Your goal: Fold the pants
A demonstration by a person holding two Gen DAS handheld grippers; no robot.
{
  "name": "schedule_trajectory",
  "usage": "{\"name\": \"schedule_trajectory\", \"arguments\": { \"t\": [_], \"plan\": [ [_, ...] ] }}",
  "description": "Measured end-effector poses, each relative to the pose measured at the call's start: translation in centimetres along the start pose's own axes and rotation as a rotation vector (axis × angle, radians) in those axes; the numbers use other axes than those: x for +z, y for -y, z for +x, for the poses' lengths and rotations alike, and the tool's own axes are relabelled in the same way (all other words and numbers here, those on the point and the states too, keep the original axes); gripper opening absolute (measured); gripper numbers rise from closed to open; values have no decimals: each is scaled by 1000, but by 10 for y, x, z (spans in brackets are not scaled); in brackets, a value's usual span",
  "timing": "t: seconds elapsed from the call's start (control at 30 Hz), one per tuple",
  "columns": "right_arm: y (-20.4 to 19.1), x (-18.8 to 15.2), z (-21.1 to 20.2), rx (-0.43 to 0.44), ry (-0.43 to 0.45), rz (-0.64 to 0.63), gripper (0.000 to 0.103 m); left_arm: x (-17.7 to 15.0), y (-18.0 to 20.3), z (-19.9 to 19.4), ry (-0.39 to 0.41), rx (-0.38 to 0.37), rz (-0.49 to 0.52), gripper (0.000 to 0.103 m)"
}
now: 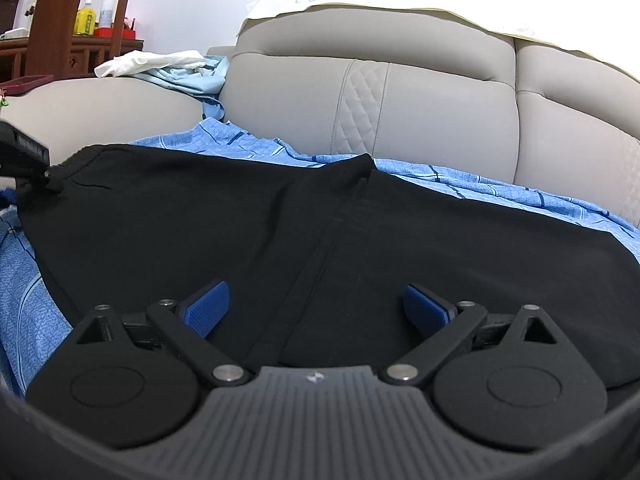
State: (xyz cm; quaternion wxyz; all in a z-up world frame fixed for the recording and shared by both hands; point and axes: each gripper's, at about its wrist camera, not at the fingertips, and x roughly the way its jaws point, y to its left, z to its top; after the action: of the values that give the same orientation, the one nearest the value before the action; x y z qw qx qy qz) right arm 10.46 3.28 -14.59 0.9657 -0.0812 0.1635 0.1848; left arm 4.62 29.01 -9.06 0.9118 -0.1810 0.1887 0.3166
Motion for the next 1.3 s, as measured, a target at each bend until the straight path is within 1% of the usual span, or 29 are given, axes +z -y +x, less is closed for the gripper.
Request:
{"name": "schedule_trajectory", "arguments": {
  "t": [0.03, 0.07, 0.1, 0.17, 0.2, 0.3, 0.37, 0.4, 0.43, 0.47, 0.53, 0.57, 0.63, 0.8, 0.9, 1.03, 1.1, 1.2, 1.23, 1.27, 1.3],
  "plan": [
    [0, 0, 0, -1, 1, 0, 100, -2, 11, -6, 29, -1, 62, 24],
    [0, 0, 0, -1, 1, 0, 100, -3, 20, -12, 48, -30, 103, 25],
    [0, 0, 0, -1, 2, 0, 100, -3, 26, -17, 64, -69, 126, 26],
    [0, 0, 0, 0, 3, -1, 100, -2, 34, -22, 76, -122, 145, 30],
    [0, 0, 0, 0, 2, -1, 100, -2, 39, -24, 79, -133, 168, 31],
    [0, 0, 1, 0, 3, -1, 100, -6, 51, -26, 94, -122, 236, 37],
    [0, 0, 1, -1, 3, -1, 100, -9, 55, -27, 83, -129, 245, 41],
    [0, 0, 1, -1, 3, -1, 100, -10, 54, -26, 73, -123, 238, 43],
    [-1, 0, 1, -1, 3, 0, 100, -12, 53, -25, 60, -103, 225, 50],
    [-1, 0, 1, -1, 3, -1, 100, -12, 51, -22, 47, -69, 206, 54],
    [-1, 0, 1, 0, 3, -1, 100, -12, 43, -13, 20, 8, 149, 54],
    [-1, 0, 1, 0, 4, -1, 100, -13, 37, -10, 2, 24, 115, 54],
    [-1, 0, 1, -1, 4, -1, 100, -13, 27, -5, -28, 19, 55, 55],
    [-1, 0, 1, -2, 5, -1, 100, -11, 14, 6, -80, 24, -36, 61],
    [-2, 0, 1, -3, 4, -1, 100, -8, 5, 9, -100, 20, -100, 61],
    [-1, 0, 1, -4, 6, -1, 100, -7, -1, 9, -108, 17, -125, 61],
    [-1, 1, 1, -4, 6, -1, 100, -7, -1, 7, -105, 36, -136, 61],
    [-1, 1, 1, -4, 6, -1, 100, -7, 2, 8, -109, 49, -119, 65],
    [-1, 1, 1, -5, 7, -1, 100, -7, 6, 9, -113, 55, -96, 69],
    [-2, 1, 1, -6, 8, -1, 100, -7, 12, 12, -122, 59, -57, 77],
    [-1, 1, 1, -6, 9, 0, 100, -6, 18, 15, -133, 60, -8, 79]
  ]
}}
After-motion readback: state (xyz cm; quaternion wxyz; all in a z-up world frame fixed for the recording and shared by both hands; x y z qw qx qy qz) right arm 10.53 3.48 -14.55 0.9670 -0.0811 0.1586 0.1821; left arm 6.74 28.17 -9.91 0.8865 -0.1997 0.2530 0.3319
